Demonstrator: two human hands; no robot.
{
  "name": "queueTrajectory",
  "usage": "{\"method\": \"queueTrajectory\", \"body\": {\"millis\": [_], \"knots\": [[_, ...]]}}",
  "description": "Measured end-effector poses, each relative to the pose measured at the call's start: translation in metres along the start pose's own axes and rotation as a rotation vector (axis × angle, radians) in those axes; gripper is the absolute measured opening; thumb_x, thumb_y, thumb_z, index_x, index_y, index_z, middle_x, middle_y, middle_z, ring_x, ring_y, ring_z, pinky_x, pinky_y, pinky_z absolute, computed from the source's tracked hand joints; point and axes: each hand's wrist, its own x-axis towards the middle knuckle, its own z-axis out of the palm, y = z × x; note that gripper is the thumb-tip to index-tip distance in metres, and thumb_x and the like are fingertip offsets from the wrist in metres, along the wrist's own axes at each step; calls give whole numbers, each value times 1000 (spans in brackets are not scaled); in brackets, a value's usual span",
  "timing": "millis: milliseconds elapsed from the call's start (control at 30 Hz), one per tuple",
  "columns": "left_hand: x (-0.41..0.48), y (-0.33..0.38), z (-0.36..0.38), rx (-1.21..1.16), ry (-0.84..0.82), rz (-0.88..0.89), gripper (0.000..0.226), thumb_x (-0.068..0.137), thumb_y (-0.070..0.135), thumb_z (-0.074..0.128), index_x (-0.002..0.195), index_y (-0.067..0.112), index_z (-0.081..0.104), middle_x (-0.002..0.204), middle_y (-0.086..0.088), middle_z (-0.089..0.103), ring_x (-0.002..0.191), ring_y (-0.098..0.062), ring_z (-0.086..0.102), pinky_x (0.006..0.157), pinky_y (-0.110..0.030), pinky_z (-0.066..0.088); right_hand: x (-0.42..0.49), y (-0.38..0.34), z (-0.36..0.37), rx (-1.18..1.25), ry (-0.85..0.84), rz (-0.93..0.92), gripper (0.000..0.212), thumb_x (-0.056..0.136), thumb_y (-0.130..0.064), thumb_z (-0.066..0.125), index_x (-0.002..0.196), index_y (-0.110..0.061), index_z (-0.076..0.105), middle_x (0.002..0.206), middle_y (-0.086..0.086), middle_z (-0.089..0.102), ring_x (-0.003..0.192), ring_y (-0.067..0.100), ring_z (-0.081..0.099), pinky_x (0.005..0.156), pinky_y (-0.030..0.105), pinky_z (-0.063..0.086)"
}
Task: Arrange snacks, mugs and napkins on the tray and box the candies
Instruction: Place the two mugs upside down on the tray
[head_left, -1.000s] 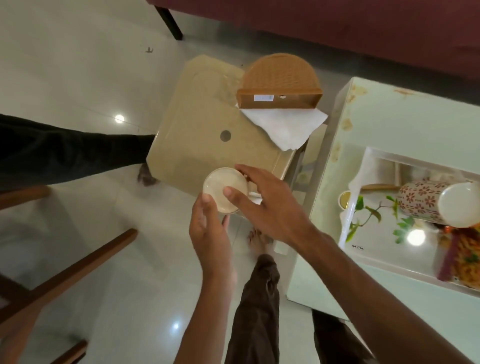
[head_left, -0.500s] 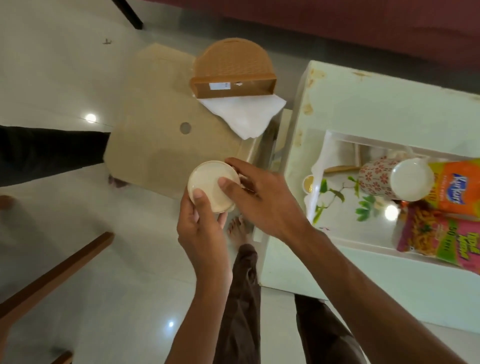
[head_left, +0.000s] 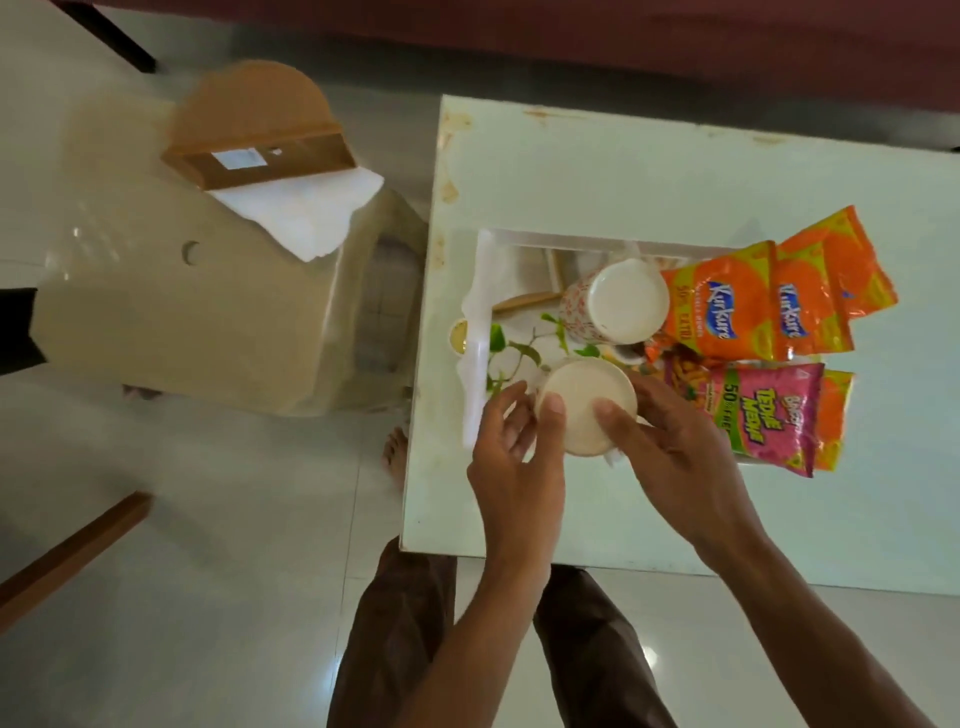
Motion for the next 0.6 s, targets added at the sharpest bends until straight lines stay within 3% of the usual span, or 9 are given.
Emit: {"method": "queueTrajectory", "body": {"millis": [167, 400, 600], "knots": [[4, -24, 36, 44, 6, 2, 31, 95, 31, 67, 123, 19, 64, 125, 1, 70, 115, -12, 67, 99, -45, 57, 11, 35, -27, 42, 16, 59, 36, 93, -26, 65, 128, -21, 56, 116, -8, 70, 97, -16, 63, 64, 5, 49], [14, -39, 55, 100, 42, 47, 15, 97, 33, 65, 110, 26, 63, 120, 1, 70, 112, -14, 67, 96, -46, 58, 29, 50, -38, 30, -12, 29, 33, 95, -26, 64, 127, -22, 57, 113, -14, 69, 103, -15, 60, 66, 2, 47], [24, -44, 60, 138, 41, 64, 18, 98, 31, 64, 113, 21, 63, 119, 1, 68, 114, -16, 65, 95, -47, 58, 40, 56, -39, -8, -28, 12, 34, 95, -27, 64, 128, -23, 57, 113, -13, 67, 100, -7, 61, 67, 0, 44]]}}
